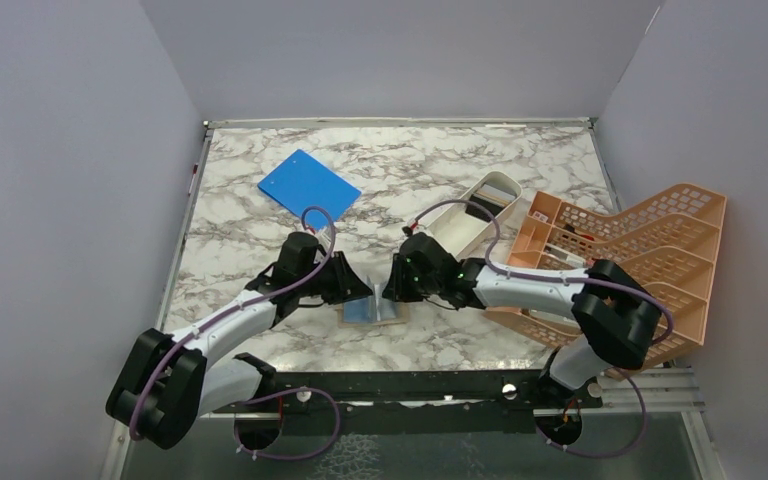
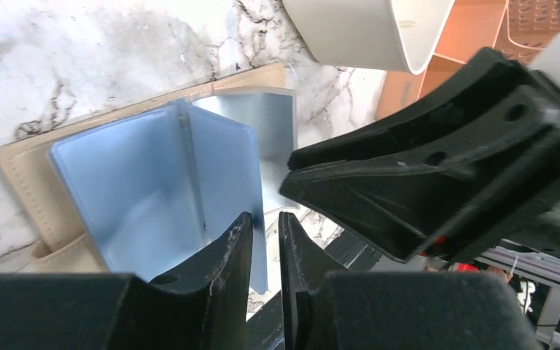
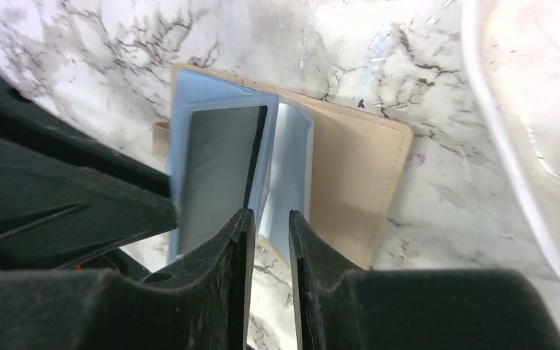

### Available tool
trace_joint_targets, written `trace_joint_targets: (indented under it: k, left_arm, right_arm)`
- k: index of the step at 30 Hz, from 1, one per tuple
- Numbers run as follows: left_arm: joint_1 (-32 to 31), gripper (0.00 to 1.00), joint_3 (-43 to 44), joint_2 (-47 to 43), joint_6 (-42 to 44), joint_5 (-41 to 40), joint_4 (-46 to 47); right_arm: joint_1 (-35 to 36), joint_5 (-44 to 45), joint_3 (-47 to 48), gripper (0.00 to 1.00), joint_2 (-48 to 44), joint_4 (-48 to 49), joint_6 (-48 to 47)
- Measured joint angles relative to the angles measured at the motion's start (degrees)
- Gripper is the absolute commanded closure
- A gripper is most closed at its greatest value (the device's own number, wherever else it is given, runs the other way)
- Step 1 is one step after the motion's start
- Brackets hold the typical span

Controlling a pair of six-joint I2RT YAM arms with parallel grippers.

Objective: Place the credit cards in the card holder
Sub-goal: Insert the credit card into the card holder.

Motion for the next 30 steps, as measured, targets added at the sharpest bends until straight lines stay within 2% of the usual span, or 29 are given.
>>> trace_joint_targets:
  k: [5,9,14,22,30]
  left_arm:
    - [-1.42,0.76,0.00,1.92,-1.11,0.98,3.10]
    - [-2.75,0.76,0.22,3.37,-1.64,1.01,4.42]
    - [-3.89,0.76,0.63,5.70,-1.86,0.98,6.05]
    - [-5.66,0.79,1.33,8.46,-1.79,0.92,7.45]
    - [-5.73,0.80,5.92,8.35,1.97,-5.42,-1.31]
  right_arm:
    - [0.00,4.42,0.00,0.56,-7.76,-3.87,-2.73]
    - [-0.59,7.93,0.00,0.51,-14.23,-6.05,-5.68]
    - [-3.21,10.45,0.00,0.48,-19.26,-7.85,-9.90]
    - [-9.01,11.52,1.36,0.45,-20.15,-11.34,-16.87]
    - [-15.54,11.58,6.43,0.45,-18.47,-12.26,-22.99]
